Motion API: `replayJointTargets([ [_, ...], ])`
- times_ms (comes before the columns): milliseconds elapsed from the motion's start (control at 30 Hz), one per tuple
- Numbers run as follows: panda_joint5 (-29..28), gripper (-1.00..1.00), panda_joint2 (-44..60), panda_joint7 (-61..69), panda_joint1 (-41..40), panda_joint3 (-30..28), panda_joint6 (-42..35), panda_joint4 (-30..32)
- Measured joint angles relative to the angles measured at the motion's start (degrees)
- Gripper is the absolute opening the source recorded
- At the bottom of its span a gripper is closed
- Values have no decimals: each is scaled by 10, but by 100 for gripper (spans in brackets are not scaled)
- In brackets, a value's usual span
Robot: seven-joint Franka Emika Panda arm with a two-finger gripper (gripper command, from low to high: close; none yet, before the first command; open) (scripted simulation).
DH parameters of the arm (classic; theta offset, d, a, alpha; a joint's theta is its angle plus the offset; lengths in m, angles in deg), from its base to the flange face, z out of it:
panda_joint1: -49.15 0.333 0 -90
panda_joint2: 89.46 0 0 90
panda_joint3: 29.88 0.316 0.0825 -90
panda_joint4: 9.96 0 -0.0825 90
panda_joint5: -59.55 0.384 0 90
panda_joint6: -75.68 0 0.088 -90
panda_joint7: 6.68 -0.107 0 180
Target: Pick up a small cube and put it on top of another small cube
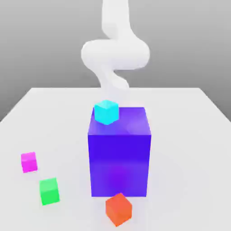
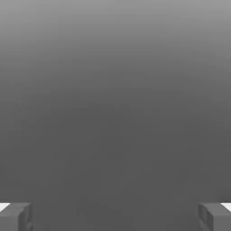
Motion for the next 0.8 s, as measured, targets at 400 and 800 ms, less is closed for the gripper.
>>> replayJointTargets([
  [400,-57,0,196,251,-32,-180,126,109],
  [800,51,0,413,618,-80,-345,254,219],
])
